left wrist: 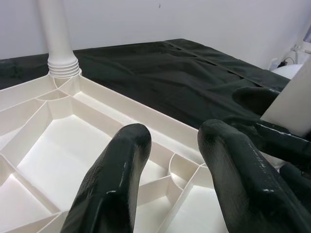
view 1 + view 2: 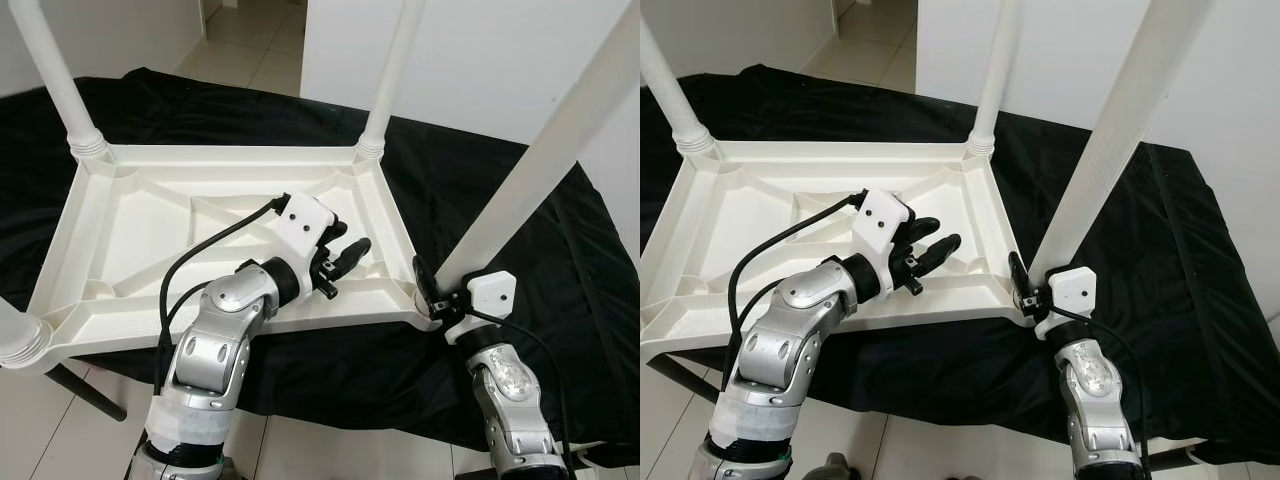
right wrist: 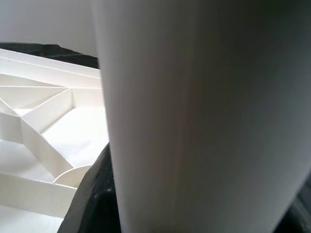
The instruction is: Building children table
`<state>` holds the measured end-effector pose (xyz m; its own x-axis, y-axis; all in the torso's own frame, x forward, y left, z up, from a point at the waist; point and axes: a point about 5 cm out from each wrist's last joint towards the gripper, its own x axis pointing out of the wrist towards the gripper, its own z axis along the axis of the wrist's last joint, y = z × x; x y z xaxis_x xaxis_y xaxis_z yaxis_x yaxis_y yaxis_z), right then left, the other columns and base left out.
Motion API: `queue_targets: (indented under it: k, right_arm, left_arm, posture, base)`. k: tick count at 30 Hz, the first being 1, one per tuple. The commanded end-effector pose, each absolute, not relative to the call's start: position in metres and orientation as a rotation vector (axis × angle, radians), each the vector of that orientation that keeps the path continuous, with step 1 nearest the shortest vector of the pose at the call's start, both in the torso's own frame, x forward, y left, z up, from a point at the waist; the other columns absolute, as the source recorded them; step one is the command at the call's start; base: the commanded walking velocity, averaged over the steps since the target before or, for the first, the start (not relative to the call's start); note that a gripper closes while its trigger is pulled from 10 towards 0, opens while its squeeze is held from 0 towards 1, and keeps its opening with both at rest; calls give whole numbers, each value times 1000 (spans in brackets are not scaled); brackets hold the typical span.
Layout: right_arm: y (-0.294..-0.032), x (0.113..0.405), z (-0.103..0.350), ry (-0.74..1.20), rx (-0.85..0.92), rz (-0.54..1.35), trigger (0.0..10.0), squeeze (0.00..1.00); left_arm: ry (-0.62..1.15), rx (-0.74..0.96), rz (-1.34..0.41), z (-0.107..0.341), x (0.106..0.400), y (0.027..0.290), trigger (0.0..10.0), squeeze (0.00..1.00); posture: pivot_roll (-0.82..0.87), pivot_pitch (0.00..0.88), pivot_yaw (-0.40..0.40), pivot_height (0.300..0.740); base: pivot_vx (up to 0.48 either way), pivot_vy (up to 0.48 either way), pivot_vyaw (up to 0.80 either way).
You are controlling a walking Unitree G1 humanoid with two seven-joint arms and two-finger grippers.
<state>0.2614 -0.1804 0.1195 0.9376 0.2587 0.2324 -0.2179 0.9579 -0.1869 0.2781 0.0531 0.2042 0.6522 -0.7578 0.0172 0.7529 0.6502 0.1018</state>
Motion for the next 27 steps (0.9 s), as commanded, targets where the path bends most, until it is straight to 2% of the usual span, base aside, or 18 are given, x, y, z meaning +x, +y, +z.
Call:
queue_targets:
  k: [1,9,15,27]
  right_arm:
    - [-186,249,77,-46,-151,243,10000,0]
    - [-190,248,67,11,-77,233,10000,0]
    - [-200,250,55,96,28,157,10000,0]
    - [-206,250,43,193,57,135,10000,0]
  left_arm:
    - [-74,95,-751,209,282,56,10000,0]
    - [-73,96,-752,209,281,56,10000,0]
    - [-75,96,-750,211,281,55,10000,0]
    - [-76,95,-745,211,281,55,10000,0]
  posture:
    - [149,85,-50,740]
    - [149,86,-47,740]
    - [148,87,-52,740]
    - [150,93,-58,740]
  base:
    - [0,0,0]
    - [0,0,0]
    - [0,0,0]
    - [0,0,0]
